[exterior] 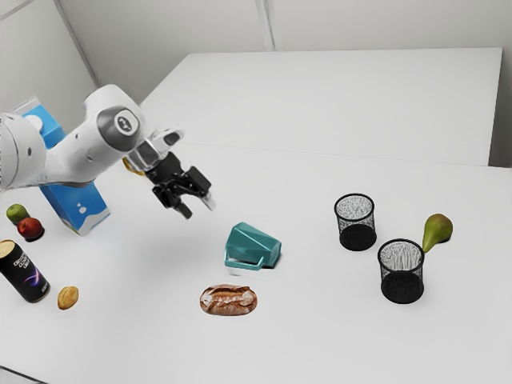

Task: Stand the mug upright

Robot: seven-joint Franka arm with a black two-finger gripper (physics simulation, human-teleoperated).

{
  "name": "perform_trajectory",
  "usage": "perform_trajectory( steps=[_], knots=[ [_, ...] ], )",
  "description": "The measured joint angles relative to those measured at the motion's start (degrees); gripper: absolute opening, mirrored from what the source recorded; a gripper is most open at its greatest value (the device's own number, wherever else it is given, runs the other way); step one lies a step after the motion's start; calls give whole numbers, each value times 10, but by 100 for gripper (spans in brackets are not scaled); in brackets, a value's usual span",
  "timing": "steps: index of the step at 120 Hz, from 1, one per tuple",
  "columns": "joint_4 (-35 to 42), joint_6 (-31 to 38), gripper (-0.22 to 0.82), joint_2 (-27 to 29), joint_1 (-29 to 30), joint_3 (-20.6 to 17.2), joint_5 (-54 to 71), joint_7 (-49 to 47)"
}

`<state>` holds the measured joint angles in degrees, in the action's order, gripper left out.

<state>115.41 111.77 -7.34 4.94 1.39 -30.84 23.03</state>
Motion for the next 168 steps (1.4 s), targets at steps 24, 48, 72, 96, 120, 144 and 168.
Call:
perform_trajectory(
  steps=[24, 48, 72, 96, 120, 144, 168],
  knots=[
    [0, 19, 60, -43, 4, -1, -56, 92],
    [-2, 16, 60, -71, 1, -1, -108, 173],
    [-9, 5, 60, -97, -6, -2, -161, 239],
    [-12, -12, 60, -109, -11, -8, -199, 286],
    [1, -38, 49, -108, -9, -11, -212, 318],
    [-3, -47, 17, -111, -12, -18, -220, 340],
    [-4, -52, -5, -106, -12, -23, -222, 356]
  ],
)
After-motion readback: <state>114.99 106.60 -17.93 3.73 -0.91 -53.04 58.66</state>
